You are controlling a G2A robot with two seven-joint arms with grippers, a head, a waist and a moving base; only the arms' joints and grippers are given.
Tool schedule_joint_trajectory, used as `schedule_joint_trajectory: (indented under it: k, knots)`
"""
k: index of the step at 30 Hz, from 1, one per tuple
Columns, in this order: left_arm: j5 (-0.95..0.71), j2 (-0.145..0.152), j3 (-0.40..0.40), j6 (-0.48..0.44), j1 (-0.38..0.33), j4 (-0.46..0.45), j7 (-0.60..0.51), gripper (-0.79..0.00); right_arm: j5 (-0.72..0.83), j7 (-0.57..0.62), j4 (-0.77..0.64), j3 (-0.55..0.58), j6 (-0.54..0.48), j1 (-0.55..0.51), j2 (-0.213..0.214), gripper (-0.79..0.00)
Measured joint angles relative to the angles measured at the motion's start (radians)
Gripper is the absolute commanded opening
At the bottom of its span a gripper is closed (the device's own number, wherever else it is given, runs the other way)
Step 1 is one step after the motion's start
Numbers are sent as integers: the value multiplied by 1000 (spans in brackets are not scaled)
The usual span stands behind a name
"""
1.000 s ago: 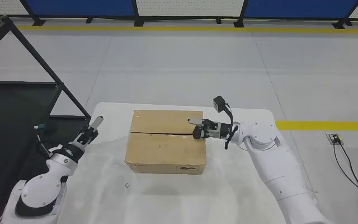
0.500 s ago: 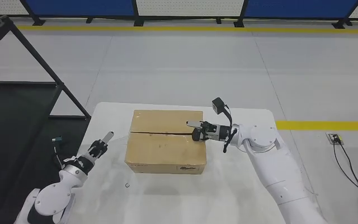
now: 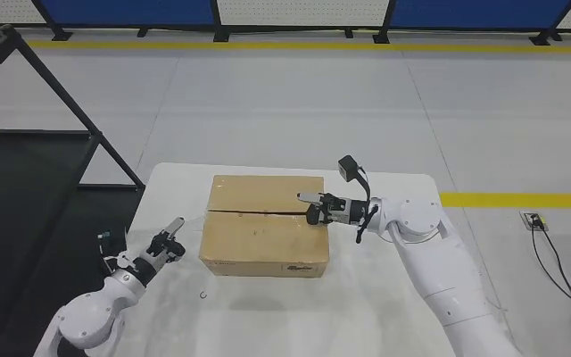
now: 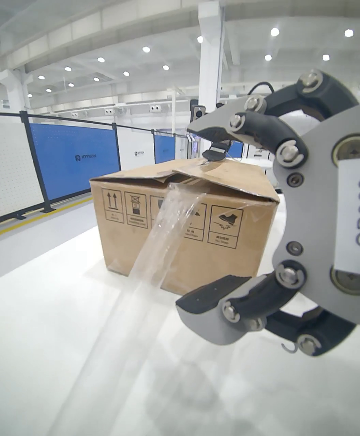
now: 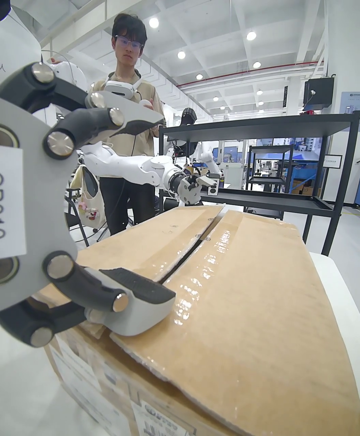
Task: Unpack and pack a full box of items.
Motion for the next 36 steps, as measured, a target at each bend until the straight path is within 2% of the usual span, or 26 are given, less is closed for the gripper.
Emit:
schedule_joint_trajectory:
  k: [5, 10, 21, 28, 36]
  knots:
    - [-75, -15, 38, 39, -29, 57, 69, 0, 0, 0, 0, 0, 0, 0, 0, 0]
    - [-189, -31, 69, 79, -102, 146, 80, 0, 0, 0, 0, 0, 0, 0, 0, 0]
    - [-310, -67, 143, 40, -235, 289, 173, 0, 0, 0, 0, 0, 0, 0, 0, 0]
    - [-340, -76, 132, 0, -253, 304, 209, 0, 0, 0, 0, 0, 0, 0, 0, 0]
    - [-359, -78, 92, -34, -234, 253, 243, 0, 0, 0, 0, 0, 0, 0, 0, 0]
